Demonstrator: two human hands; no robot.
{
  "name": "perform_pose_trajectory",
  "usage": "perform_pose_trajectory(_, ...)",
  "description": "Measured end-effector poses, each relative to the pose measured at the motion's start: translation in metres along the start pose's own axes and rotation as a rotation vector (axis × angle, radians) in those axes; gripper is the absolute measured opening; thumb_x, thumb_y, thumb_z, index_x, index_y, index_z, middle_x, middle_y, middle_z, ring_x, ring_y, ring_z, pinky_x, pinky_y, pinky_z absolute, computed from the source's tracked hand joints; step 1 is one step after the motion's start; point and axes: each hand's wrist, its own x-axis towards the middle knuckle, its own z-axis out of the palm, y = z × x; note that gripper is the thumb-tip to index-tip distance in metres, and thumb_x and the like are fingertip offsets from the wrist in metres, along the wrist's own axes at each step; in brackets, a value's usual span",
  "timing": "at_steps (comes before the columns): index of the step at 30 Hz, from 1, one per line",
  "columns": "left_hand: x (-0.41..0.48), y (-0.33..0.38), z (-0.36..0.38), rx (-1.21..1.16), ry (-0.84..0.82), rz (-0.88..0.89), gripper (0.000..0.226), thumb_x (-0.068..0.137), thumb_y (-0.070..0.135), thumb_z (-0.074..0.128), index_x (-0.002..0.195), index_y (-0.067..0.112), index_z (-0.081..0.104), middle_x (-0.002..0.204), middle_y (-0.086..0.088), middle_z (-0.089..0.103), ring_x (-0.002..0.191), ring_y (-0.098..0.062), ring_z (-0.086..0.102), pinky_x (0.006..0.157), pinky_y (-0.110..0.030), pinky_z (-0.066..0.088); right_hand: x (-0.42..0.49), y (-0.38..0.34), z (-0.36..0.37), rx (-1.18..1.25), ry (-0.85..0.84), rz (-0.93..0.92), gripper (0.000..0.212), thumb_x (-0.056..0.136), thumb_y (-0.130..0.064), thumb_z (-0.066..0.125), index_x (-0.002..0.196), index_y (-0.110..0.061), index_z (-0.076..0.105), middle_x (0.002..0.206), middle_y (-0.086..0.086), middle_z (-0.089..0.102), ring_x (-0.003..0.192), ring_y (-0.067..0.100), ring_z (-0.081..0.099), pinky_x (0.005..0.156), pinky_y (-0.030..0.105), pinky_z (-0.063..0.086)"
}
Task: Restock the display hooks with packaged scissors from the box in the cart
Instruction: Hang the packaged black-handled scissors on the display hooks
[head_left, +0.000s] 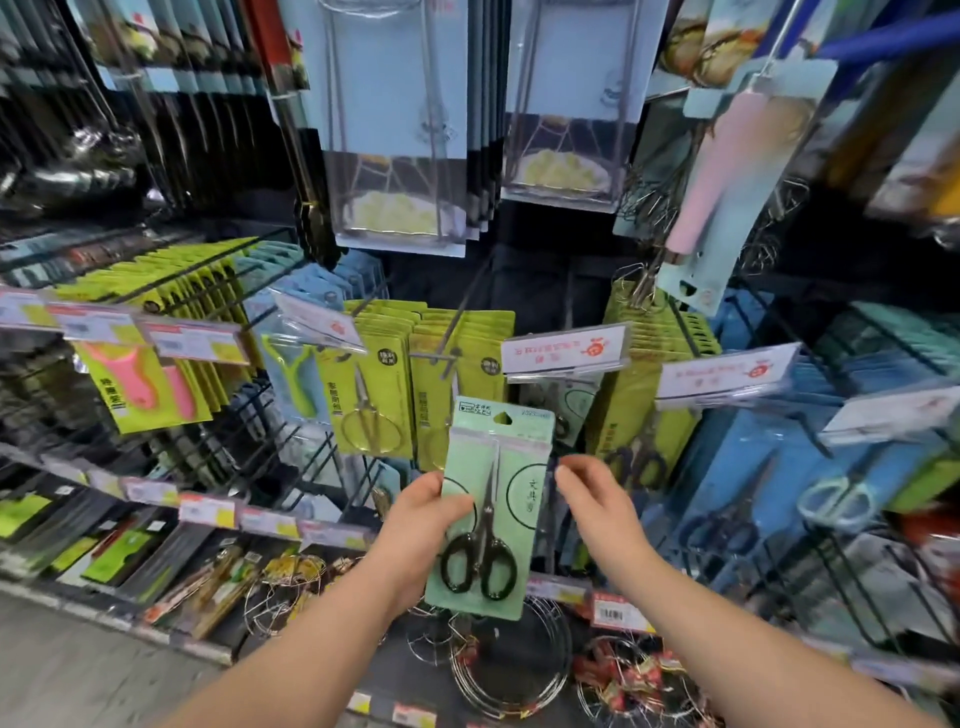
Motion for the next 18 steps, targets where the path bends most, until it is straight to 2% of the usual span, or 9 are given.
perform_pose_trajectory(2,0.001,0.001,0.010,-0.002,-0.031,0.021,0.026,0.088,-0.006,0.051,0.107,0.005,0.063,0.098,-0.014,0.074,0.085,-0.027,0.070,0.074,-0.034,0.055,-0.019,-0.002,0.006,0.073,-0.116,-0.017,0.012,0.094,-0.020,0.053,0.106,-0.022,0.057,0.100,-0.013,0.062,0.090,-0.008,0.059,0.076,0.007,0.043)
perform_pose_trajectory(4,0.001,0.004,0.020,0.011,-0.053,0.047,0.025,0.087,-0.006,0.053,0.109,0.002,0.062,0.100,-0.017,0.073,0.088,-0.030,0.070,0.077,-0.037,0.057,-0.026,0.002,0.009,0.058,-0.060,-0.073,0.014,0.092,-0.010,0.057,0.100,-0.022,0.058,0.094,-0.015,0.063,0.079,-0.016,0.059,0.069,0.001,0.043)
perform_pose_trajectory(6,0.002,0.007,0.029,0.010,-0.071,0.063,0.023,0.088,-0.005,0.054,0.108,0.002,0.062,0.100,-0.017,0.073,0.090,-0.032,0.069,0.081,-0.041,0.056,-0.026,0.001,0.007,0.035,0.036,-0.080,0.009,0.091,-0.010,0.057,0.098,-0.015,0.060,0.092,-0.004,0.067,0.081,-0.003,0.062,0.071,0.007,0.047)
perform_pose_trajectory(8,0.004,0.011,0.036,0.006,-0.081,0.079,0.020,0.088,-0.004,0.055,0.105,0.006,0.062,0.098,-0.014,0.074,0.089,-0.028,0.069,0.081,-0.039,0.056,-0.022,0.000,0.004,0.006,0.103,-0.061,0.017,0.091,-0.018,0.057,0.098,-0.002,0.058,0.095,0.019,0.066,0.088,0.029,0.062,0.083,0.032,0.050)
perform_pose_trajectory(10,0.007,0.015,0.042,0.021,-0.085,0.098,0.019,0.088,0.000,0.058,0.104,0.010,0.062,0.098,-0.009,0.074,0.091,-0.024,0.069,0.085,-0.039,0.055,-0.019,-0.003,0.001,-0.005,0.131,-0.041,0.032,0.090,-0.025,0.056,0.100,0.006,0.053,0.095,0.031,0.059,0.087,0.044,0.055,0.081,0.047,0.048)
perform_pose_trajectory(12,0.009,0.019,0.046,0.058,-0.094,0.114,0.017,0.089,0.003,0.058,0.103,0.011,0.062,0.098,-0.005,0.072,0.092,-0.021,0.067,0.085,-0.034,0.054,-0.016,-0.004,0.000,-0.007,0.144,-0.037,0.035,0.090,-0.026,0.055,0.095,0.009,0.049,0.077,0.023,0.049,0.069,0.034,0.046,0.067,0.039,0.042)
perform_pose_trajectory(14,0.011,0.022,0.050,0.095,-0.078,0.123,0.012,0.090,0.004,0.057,0.100,0.009,0.060,0.090,0.000,0.069,0.081,-0.013,0.063,0.073,-0.024,0.049,-0.013,-0.006,-0.002,-0.004,0.154,-0.022,0.033,0.091,-0.024,0.054,0.084,0.006,0.044,0.073,0.011,0.036,0.066,0.020,0.034,0.063,0.033,0.030)
perform_pose_trajectory(16,0.013,0.024,0.053,0.133,-0.063,0.112,0.008,0.090,0.004,0.056,0.093,0.012,0.058,0.081,0.003,0.063,0.071,-0.007,0.057,0.063,-0.020,0.044,-0.010,-0.006,-0.002,-0.015,0.158,-0.002,0.032,0.092,-0.024,0.054,0.081,0.004,0.043,0.072,0.014,0.035,0.065,0.022,0.034,0.062,0.034,0.030)
perform_pose_trajectory(18,0.019,0.024,0.053,0.161,-0.050,0.090,0.007,0.090,0.006,0.056,0.089,0.013,0.058,0.084,-0.001,0.063,0.072,-0.009,0.056,0.063,-0.019,0.045,-0.004,-0.004,-0.002,-0.011,0.149,0.001,0.034,0.091,-0.026,0.054,0.091,0.007,0.049,0.075,0.019,0.046,0.067,0.030,0.043,0.064,0.036,0.039)
